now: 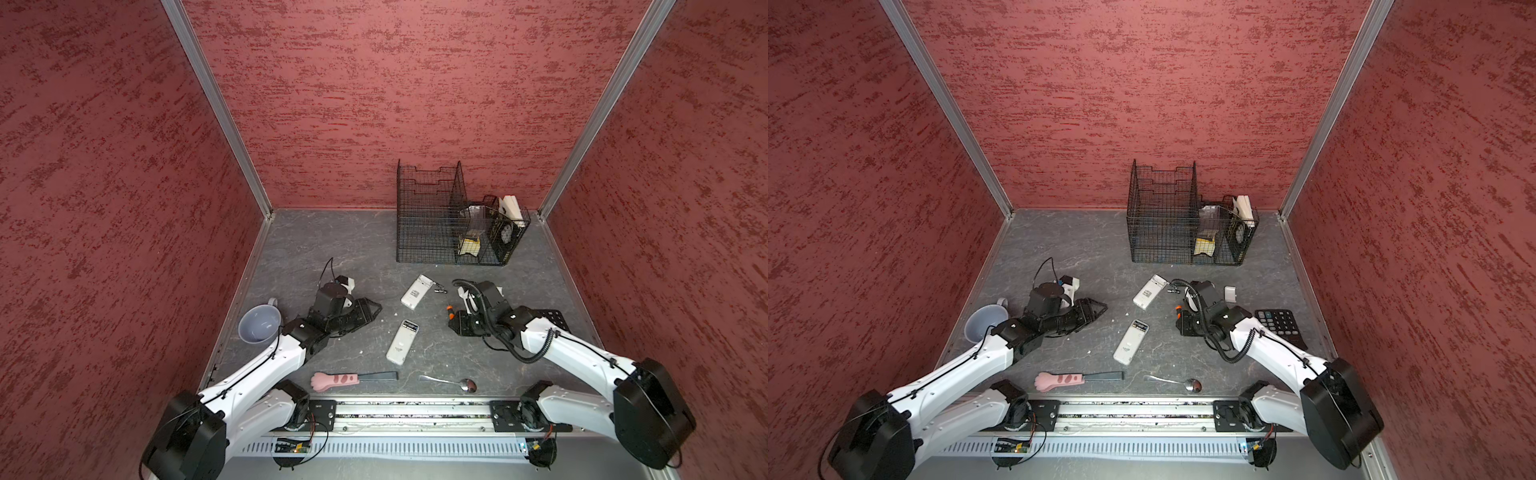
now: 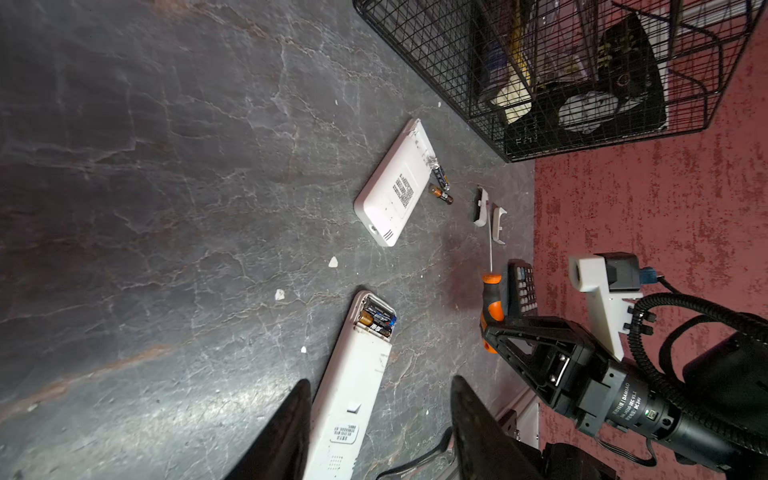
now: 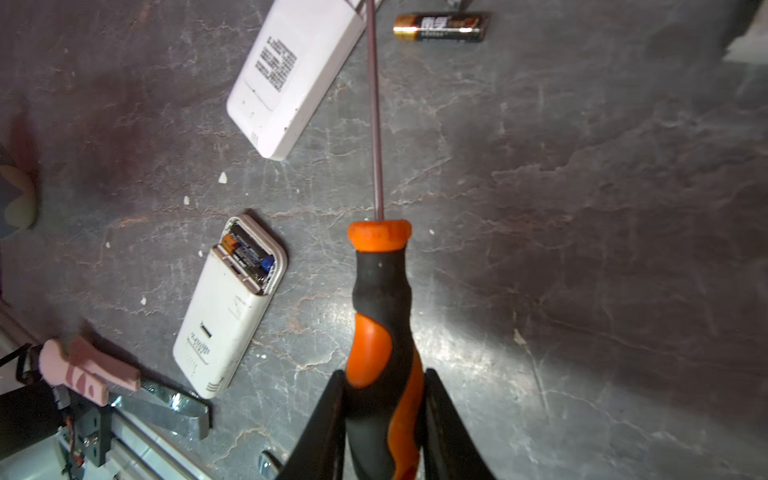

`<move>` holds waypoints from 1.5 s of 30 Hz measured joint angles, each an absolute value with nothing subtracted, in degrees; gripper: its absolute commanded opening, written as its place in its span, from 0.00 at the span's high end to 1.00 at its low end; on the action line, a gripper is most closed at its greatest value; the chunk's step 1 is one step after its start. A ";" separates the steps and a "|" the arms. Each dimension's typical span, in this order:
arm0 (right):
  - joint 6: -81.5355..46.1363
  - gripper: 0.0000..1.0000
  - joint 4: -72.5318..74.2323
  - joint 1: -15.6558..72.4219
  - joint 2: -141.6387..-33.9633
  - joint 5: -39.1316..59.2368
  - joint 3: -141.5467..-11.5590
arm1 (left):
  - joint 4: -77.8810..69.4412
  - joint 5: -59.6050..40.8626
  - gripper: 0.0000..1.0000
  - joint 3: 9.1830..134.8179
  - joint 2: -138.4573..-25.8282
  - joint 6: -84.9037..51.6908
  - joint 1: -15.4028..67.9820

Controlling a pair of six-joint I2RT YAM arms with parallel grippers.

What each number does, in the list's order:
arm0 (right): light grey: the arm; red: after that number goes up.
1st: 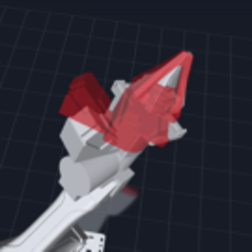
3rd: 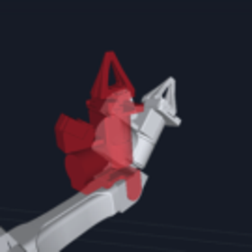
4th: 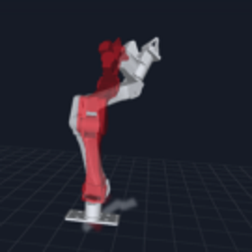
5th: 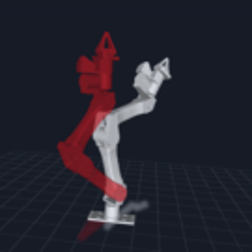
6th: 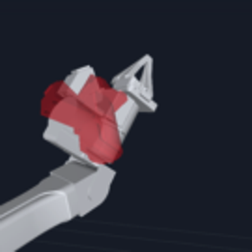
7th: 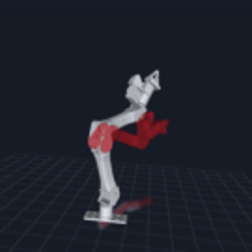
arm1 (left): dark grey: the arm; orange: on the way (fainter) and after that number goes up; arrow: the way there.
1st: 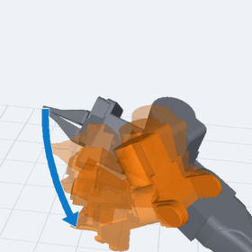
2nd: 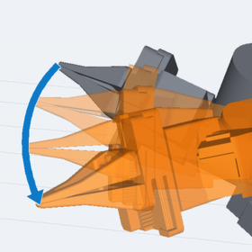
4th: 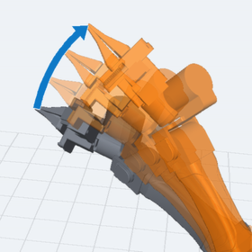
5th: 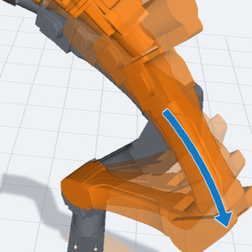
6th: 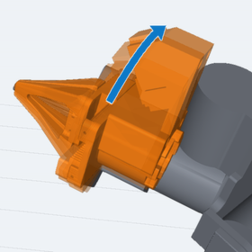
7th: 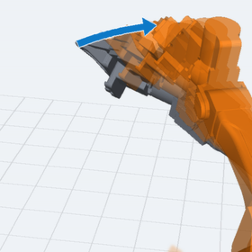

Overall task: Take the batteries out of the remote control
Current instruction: 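Lift the screwdriver with the right gripper and bring it toward the left gripper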

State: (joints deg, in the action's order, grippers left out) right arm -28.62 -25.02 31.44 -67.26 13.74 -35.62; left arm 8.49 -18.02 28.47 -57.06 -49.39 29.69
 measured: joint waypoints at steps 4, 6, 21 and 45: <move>-28.77 0.85 -24.77 32.14 -66.11 15.97 -37.21 | 6.72 -19.51 0.46 29.02 -57.06 -49.98 29.89; -29.19 0.85 -24.36 32.69 -65.71 16.86 -38.09 | 5.48 -20.08 0.46 29.15 -57.08 -50.57 30.35; -30.13 0.89 -24.25 39.16 -70.24 15.16 -47.57 | -1.83 -20.93 0.46 31.42 -61.25 -53.36 36.34; -30.00 0.92 -30.35 48.25 -76.34 0.91 -56.25 | -10.44 -20.95 0.46 37.65 -71.99 -55.70 39.88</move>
